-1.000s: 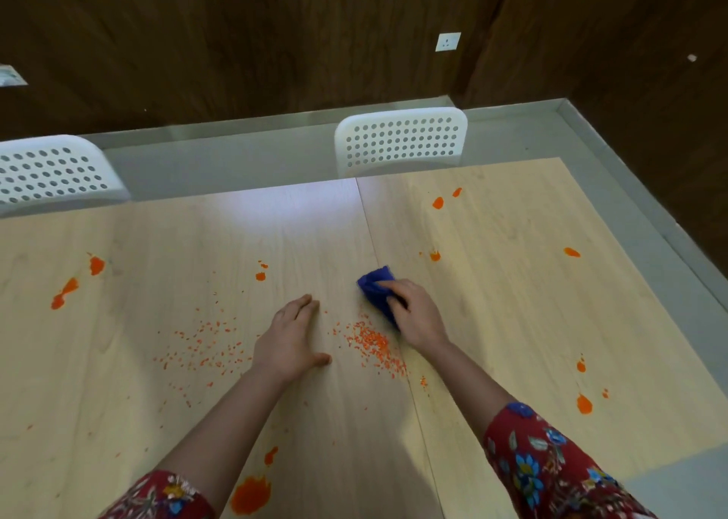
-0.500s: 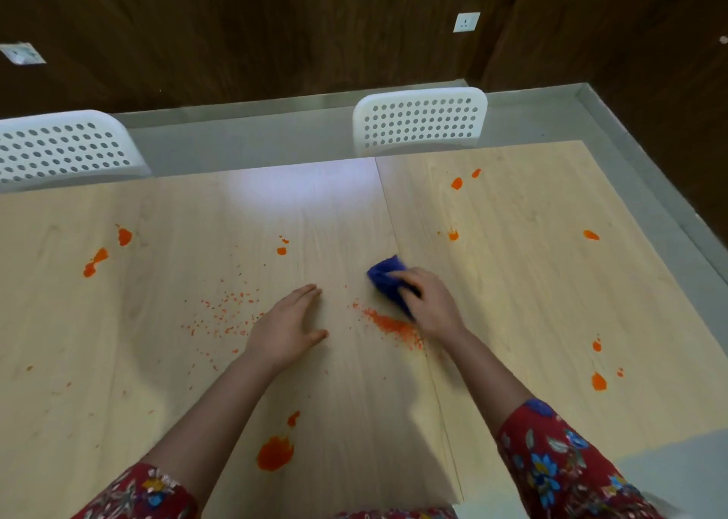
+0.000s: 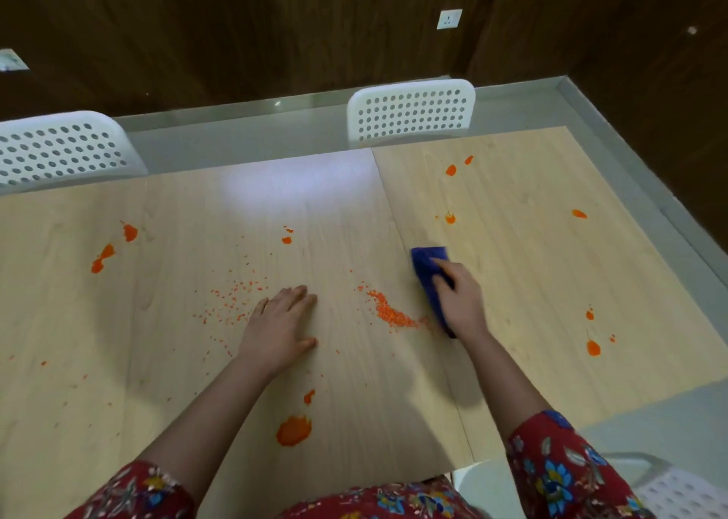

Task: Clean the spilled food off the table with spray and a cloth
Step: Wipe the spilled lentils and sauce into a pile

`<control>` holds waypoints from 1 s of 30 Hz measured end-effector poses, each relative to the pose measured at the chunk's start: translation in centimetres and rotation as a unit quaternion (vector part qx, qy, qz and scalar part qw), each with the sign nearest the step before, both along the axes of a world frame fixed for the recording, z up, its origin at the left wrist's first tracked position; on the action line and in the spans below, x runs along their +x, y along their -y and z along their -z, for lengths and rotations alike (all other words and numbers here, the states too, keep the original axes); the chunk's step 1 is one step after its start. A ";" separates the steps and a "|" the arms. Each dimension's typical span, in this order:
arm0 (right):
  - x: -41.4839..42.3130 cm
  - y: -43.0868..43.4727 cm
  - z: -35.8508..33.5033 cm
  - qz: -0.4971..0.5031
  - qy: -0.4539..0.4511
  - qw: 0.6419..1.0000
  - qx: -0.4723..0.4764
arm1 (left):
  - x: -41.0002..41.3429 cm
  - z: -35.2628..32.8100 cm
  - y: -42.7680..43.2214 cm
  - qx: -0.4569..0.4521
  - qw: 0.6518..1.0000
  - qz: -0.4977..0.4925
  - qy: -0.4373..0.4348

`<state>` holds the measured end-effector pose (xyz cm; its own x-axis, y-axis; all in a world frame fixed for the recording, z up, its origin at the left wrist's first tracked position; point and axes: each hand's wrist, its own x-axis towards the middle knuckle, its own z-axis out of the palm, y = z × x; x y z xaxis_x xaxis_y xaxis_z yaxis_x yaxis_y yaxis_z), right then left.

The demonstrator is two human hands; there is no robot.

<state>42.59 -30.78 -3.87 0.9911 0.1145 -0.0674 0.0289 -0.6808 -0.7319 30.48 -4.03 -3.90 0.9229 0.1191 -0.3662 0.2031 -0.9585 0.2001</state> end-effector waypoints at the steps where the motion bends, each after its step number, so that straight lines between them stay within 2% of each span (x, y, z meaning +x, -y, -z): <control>1: -0.2 1.6 -0.2 0.053 -0.008 0.999 -0.005 | 0.0 0.0 -0.1 -0.003 1.000 -0.001 -0.008; 4: -2.1 5.9 -0.3 0.139 -0.049 0.987 -0.060 | 0.0 0.1 0.0 -0.017 1.000 -0.006 -0.017; 9: -6.2 5.1 1.3 0.114 -0.062 0.982 -0.140 | -0.2 0.2 0.2 -0.009 1.000 -0.010 -0.015; 12: -7.7 0.2 1.8 0.092 -0.036 0.987 -0.126 | -0.4 0.3 0.3 -0.005 1.000 -0.014 -0.008; 15: -8.2 -3.6 1.6 0.065 -0.031 0.996 -0.051 | -0.7 0.4 0.4 0.012 1.000 -0.006 0.000; 18: -7.0 -2.5 0.9 0.156 -0.013 0.988 0.010 | -1.0 0.3 0.2 0.024 1.000 -0.001 0.005; 21: -5.4 1.5 1.0 0.218 -0.037 0.974 -0.056 | -1.3 0.5 -0.1 0.025 1.000 -0.005 0.005; 23: -5.4 3.0 1.5 0.210 -0.074 0.969 -0.108 | -1.4 0.7 -0.1 0.014 1.000 -0.014 0.005; 25: -6.3 2.2 2.0 0.186 -0.064 0.970 -0.145 | -1.3 0.7 0.0 0.003 1.000 -0.022 0.005; 30: -8.8 -4.6 2.5 0.086 -0.013 0.987 -0.137 | -0.9 0.9 -0.1 -0.019 0.999 -0.035 0.008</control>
